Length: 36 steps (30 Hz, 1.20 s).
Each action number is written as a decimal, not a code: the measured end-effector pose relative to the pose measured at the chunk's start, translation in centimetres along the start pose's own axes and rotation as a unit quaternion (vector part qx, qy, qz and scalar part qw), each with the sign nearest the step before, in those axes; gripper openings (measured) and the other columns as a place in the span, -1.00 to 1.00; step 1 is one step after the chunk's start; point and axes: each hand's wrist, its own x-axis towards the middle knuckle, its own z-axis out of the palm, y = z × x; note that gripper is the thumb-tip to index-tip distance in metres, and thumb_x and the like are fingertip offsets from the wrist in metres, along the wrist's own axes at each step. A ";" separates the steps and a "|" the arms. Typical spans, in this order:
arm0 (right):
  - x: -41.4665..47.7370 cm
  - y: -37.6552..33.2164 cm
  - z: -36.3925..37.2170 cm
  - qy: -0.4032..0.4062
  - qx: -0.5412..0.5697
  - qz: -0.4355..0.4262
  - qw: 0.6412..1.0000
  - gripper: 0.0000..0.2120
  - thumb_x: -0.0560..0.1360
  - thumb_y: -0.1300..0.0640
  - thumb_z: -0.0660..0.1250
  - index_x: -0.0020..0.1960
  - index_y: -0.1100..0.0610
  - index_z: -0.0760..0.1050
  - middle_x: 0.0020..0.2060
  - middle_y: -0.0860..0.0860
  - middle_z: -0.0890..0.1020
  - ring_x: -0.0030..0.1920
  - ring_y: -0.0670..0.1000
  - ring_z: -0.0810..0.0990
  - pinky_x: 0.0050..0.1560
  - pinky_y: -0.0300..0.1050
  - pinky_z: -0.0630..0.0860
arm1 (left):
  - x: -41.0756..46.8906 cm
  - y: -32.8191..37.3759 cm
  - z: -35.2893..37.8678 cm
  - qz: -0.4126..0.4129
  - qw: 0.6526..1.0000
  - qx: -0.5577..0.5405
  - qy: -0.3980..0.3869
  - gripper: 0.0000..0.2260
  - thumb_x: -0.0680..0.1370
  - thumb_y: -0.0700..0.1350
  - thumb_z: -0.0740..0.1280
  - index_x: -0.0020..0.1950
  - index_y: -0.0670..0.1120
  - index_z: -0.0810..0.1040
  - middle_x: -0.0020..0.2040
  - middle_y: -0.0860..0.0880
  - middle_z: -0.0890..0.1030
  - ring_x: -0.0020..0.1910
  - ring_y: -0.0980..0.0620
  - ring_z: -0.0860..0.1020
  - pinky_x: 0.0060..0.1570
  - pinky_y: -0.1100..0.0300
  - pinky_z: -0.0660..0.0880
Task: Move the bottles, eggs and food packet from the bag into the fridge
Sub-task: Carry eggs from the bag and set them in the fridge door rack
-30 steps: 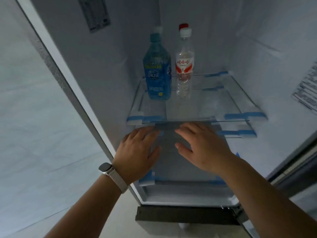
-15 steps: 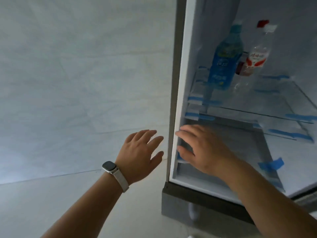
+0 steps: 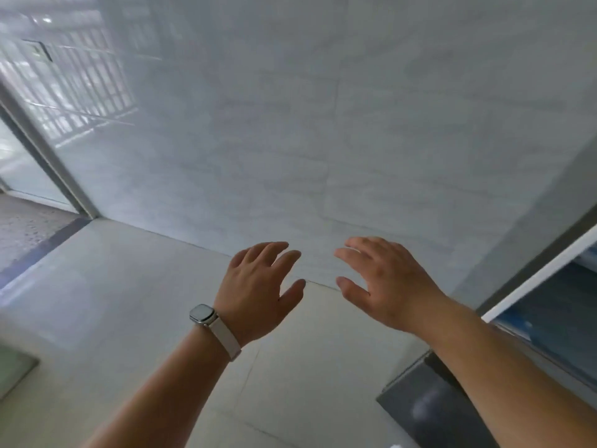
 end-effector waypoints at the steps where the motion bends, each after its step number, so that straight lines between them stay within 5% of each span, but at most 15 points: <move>1: 1.2 -1.8 0.3 -0.003 -0.001 -0.021 1.000 -0.48 0.53 -0.23 0.03 0.32 0.02 0.47 0.30 0.04 0.51 0.30 0.10 0.46 0.27 0.06 0.38 | -1.3 -1.6 -0.7 -0.022 1.000 0.004 0.007 -0.54 0.55 0.22 0.14 0.31 0.02 0.54 0.30 -0.01 0.58 0.30 -0.10 0.52 0.26 -0.07 0.43; 9: 9.0 -16.3 2.6 -0.039 0.012 -0.206 0.978 -0.39 0.50 -0.27 -0.04 0.38 0.01 0.42 0.35 0.04 0.48 0.35 0.11 0.42 0.31 0.07 0.32 | -12.3 -11.8 -6.4 -0.211 0.975 0.049 0.051 -0.53 0.54 0.23 0.14 0.32 0.03 0.54 0.32 -0.03 0.56 0.31 -0.13 0.50 0.27 -0.07 0.40; 18: 15.9 -29.2 5.5 -0.077 0.009 -0.392 0.917 -0.36 0.50 -0.32 -0.10 0.45 -0.06 0.32 0.42 -0.02 0.40 0.40 0.05 0.35 0.34 0.01 0.28 | -21.6 -17.4 -10.1 -0.406 0.906 0.099 0.074 -0.49 0.51 0.24 0.15 0.33 0.00 0.54 0.31 -0.05 0.57 0.30 -0.14 0.50 0.26 -0.10 0.41; 36: 32.4 -45.9 10.0 -0.123 0.075 -0.632 0.761 -0.35 0.48 -0.34 -0.11 0.47 -0.09 0.27 0.44 -0.04 0.36 0.44 0.04 0.28 0.38 -0.02 0.22 | -23.7 -27.7 -14.0 -0.627 0.743 0.214 0.090 -0.53 0.52 0.19 0.16 0.26 -0.03 0.59 0.23 -0.06 0.60 0.23 -0.11 0.55 0.15 -0.06 0.48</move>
